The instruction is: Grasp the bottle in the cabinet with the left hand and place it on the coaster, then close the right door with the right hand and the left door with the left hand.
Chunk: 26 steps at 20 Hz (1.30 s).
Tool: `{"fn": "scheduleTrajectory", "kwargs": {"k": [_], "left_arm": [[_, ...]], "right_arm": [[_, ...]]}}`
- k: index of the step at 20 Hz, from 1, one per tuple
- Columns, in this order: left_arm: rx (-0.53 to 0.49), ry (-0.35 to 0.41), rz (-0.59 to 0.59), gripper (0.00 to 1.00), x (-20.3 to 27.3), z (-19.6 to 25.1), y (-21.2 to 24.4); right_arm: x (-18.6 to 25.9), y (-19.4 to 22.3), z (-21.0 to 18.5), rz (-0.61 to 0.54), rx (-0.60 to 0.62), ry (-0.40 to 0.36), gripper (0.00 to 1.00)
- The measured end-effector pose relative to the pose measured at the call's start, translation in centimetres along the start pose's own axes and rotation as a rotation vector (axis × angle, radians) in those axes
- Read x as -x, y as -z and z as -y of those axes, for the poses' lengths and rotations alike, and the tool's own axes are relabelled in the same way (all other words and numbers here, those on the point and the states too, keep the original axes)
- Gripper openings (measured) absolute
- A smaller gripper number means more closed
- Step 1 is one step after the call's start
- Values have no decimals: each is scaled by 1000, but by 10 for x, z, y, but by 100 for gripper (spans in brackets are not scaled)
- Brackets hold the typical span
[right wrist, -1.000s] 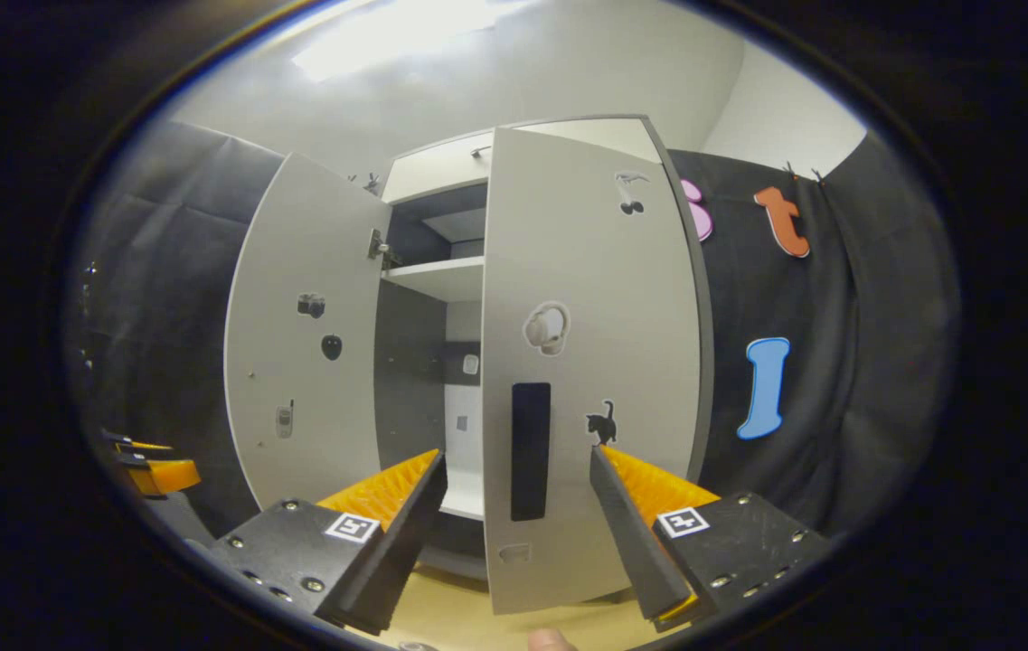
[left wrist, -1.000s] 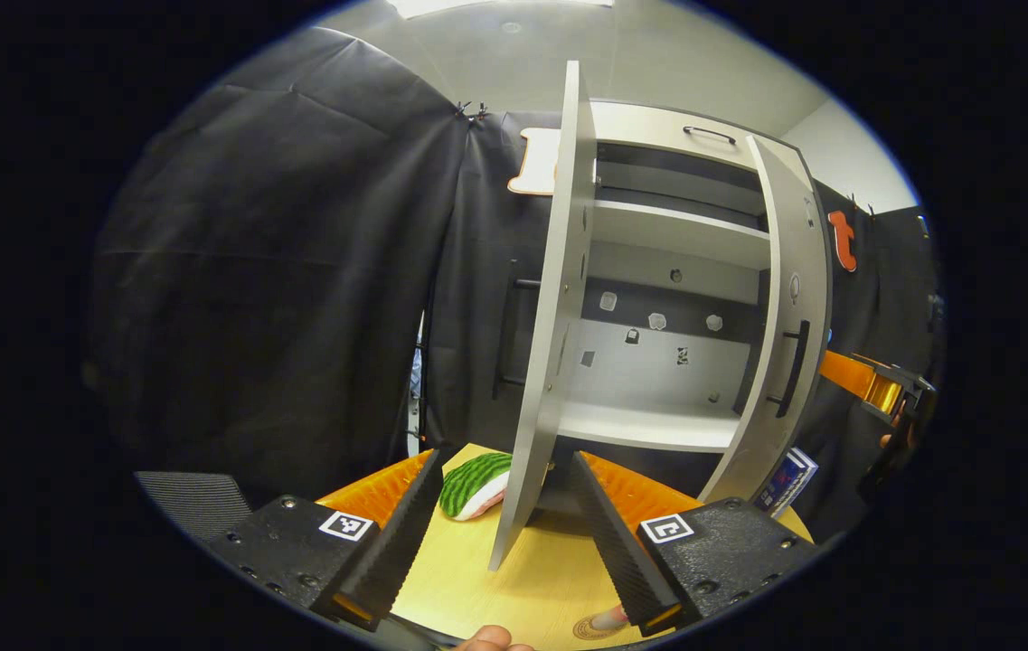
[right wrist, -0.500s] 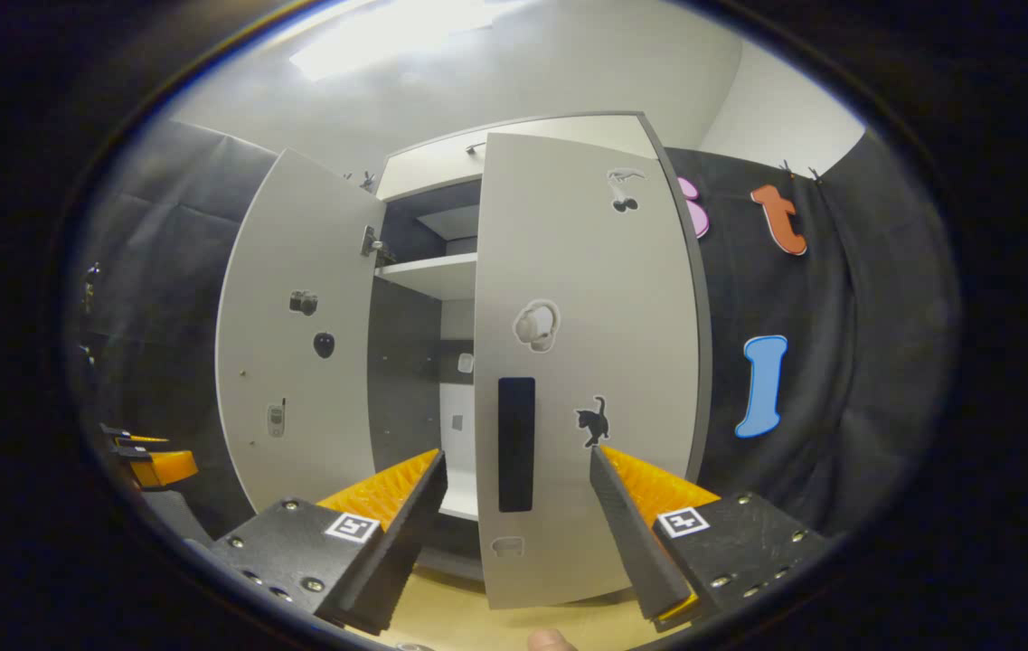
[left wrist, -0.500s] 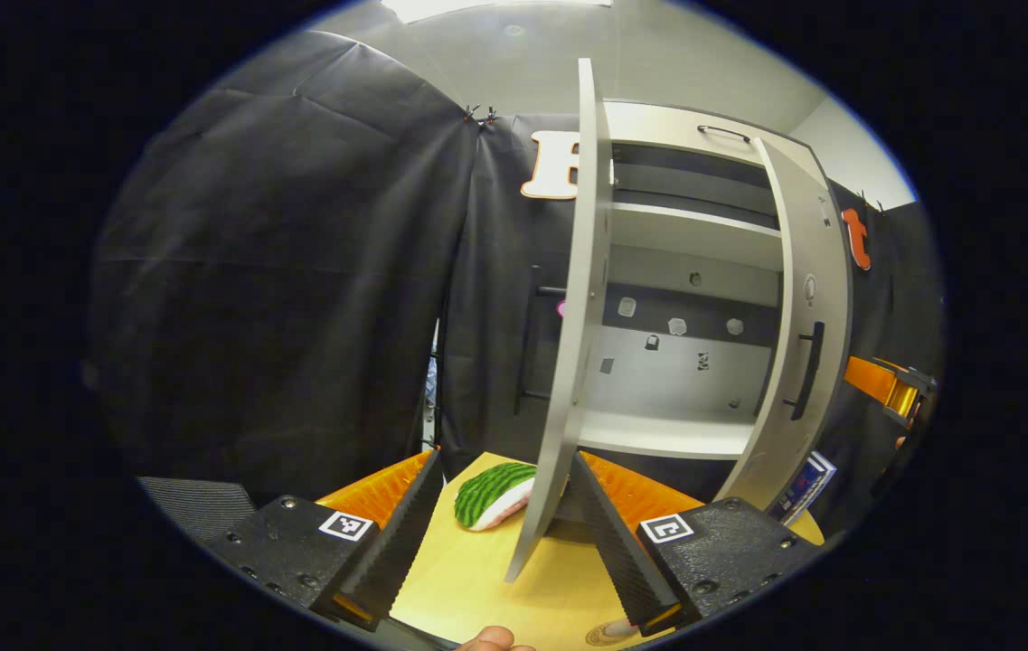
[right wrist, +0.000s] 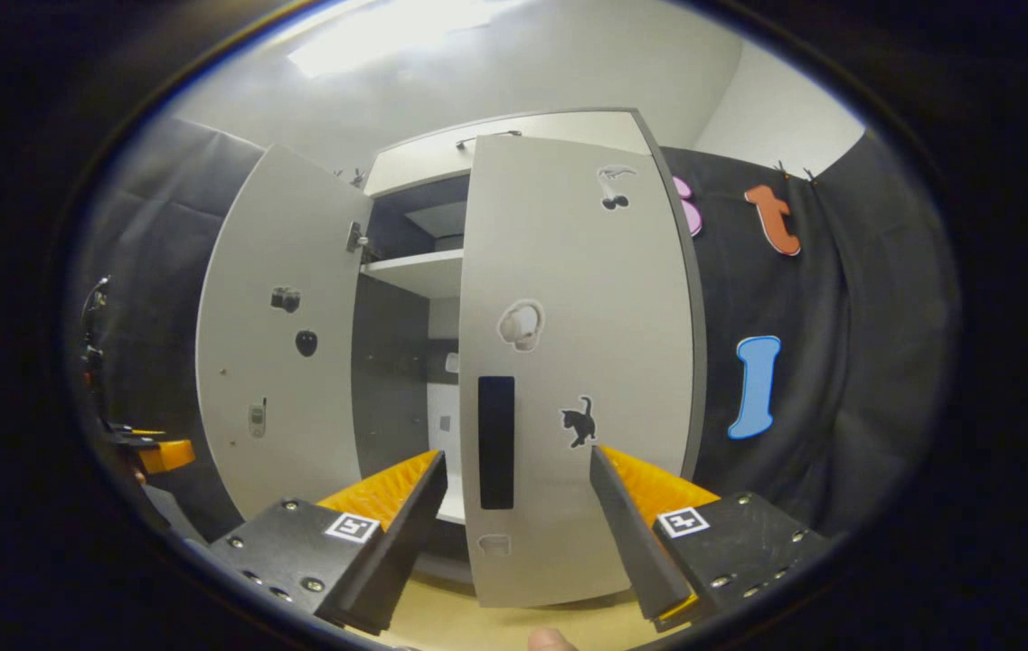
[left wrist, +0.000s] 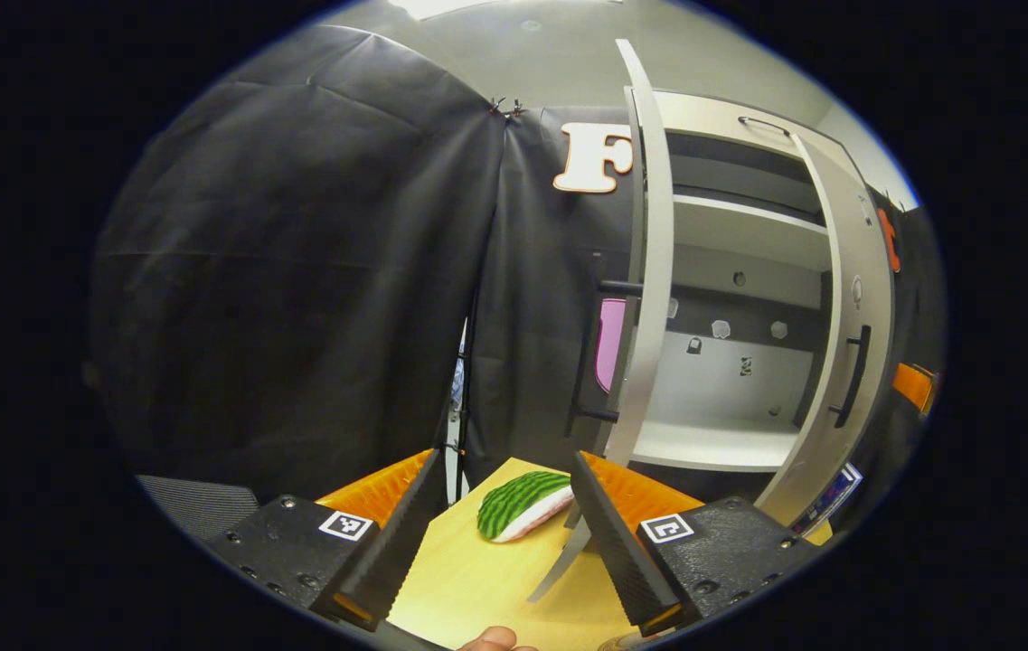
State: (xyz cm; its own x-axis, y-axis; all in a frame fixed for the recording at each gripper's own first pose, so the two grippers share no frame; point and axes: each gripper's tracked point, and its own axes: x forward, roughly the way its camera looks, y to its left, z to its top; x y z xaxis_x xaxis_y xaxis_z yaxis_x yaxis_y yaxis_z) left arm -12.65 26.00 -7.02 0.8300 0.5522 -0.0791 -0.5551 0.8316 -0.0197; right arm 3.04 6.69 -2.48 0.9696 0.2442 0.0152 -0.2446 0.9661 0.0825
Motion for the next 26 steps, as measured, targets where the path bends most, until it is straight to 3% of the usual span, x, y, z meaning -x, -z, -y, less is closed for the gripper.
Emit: {"fn": "scheduleTrajectory", "kwargs": {"k": [9, 10, 15, 16, 18, 25, 26], "left_arm": [[-25, -8, -37, 92, -31, 2, 11], [-25, -1, -37, 92, -33, 2, 11], [-11, 64, -41, 92, -37, 8, 9], [-17, 71, -39, 85, -37, 8, 10], [-29, 82, -38, 90, -35, 10, 9], [-2, 144, -50, 89, -28, 31, 13], [-5, 157, -52, 90, -27, 35, 13]], "right_arm": [[-16, 9, 9, -12, 7, 20, 96], [-18, 10, 9, -13, 7, 20, 93], [-25, 15, 4, -20, 6, 8, 96], [-24, 16, 2, -22, 8, 4, 96], [-26, 17, -1, -25, 16, -5, 96], [-22, 20, -4, -24, 21, -13, 93], [-21, 20, -4, -24, 21, -11, 96]]}}
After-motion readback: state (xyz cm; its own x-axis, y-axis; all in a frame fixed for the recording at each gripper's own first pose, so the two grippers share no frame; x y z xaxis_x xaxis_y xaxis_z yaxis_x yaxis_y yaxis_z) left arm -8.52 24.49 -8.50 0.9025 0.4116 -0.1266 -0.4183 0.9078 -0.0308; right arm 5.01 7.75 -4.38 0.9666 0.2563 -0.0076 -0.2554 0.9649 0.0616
